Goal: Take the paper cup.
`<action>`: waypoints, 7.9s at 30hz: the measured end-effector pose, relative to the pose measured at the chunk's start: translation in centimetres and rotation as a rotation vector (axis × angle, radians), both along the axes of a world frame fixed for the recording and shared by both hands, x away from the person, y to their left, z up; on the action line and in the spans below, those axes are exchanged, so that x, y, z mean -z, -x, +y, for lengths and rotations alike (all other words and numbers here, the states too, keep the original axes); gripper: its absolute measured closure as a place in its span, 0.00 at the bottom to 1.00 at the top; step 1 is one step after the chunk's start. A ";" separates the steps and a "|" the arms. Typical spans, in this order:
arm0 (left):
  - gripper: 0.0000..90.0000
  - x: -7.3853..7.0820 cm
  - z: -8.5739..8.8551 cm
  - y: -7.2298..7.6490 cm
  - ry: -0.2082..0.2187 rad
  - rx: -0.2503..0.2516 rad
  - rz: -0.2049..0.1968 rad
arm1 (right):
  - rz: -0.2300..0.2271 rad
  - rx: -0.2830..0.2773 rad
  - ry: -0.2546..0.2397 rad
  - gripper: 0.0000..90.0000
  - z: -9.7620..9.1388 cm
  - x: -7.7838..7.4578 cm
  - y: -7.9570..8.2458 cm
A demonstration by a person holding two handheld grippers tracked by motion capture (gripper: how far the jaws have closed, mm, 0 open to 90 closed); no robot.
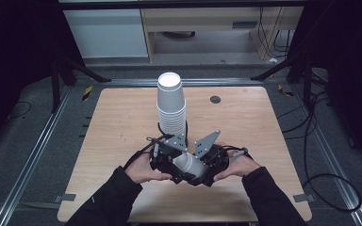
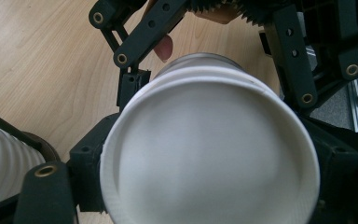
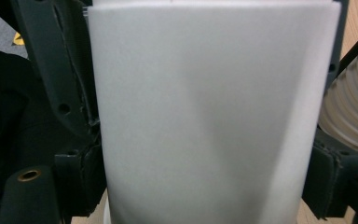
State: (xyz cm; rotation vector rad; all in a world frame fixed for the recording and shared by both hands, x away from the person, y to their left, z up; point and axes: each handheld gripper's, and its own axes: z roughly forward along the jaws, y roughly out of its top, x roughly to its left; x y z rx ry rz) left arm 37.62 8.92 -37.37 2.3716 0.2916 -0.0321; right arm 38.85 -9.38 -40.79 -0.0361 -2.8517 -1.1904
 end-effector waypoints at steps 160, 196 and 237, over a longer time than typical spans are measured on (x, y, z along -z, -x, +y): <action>0.25 -2.6 4.0 1.2 0.609 -0.026 -0.085 | 0.121 0.144 -0.621 0.11 -4.3 -3.1 0.8; 0.17 -3.2 6.0 1.1 0.475 -0.054 -0.106 | 0.065 0.163 -0.537 0.11 -5.4 -3.4 0.6; 0.15 -2.4 4.8 -0.2 0.250 0.017 -0.040 | -0.012 0.100 -0.269 0.11 -4.2 -4.4 -0.3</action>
